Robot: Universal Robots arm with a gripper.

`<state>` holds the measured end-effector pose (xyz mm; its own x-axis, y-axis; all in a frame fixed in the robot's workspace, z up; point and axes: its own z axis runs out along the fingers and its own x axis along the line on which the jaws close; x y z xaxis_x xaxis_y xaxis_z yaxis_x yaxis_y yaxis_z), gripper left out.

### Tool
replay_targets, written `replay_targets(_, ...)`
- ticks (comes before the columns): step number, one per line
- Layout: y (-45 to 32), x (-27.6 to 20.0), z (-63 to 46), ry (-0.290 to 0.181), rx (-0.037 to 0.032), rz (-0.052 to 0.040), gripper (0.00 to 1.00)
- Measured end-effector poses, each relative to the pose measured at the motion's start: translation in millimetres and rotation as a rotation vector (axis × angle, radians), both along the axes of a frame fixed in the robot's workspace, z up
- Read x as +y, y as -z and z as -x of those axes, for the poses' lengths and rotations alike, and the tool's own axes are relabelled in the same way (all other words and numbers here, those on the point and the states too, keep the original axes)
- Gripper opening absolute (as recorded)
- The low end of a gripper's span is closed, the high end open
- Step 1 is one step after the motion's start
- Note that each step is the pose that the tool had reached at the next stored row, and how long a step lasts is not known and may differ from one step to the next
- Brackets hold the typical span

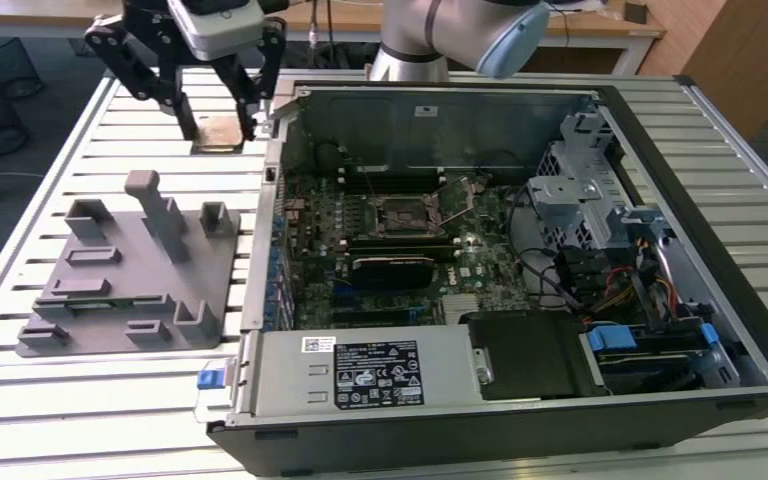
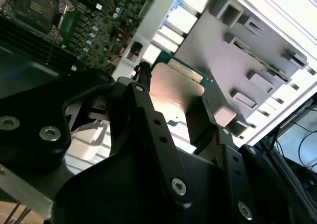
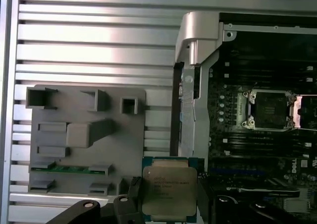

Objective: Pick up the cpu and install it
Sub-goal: 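Pick up the cpu and move it towards the insertion slot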

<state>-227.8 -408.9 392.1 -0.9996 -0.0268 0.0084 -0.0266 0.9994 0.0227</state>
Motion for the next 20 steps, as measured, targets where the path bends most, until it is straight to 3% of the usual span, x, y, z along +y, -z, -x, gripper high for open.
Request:
replay_targets(11, 4.0, 9.0, -45.7, 0.0, -0.0001, 0.0001, 0.53)
replay_targets(20, 5.8, 24.1, -62.5, 0.003, -0.0008, 0.0001, 0.53)
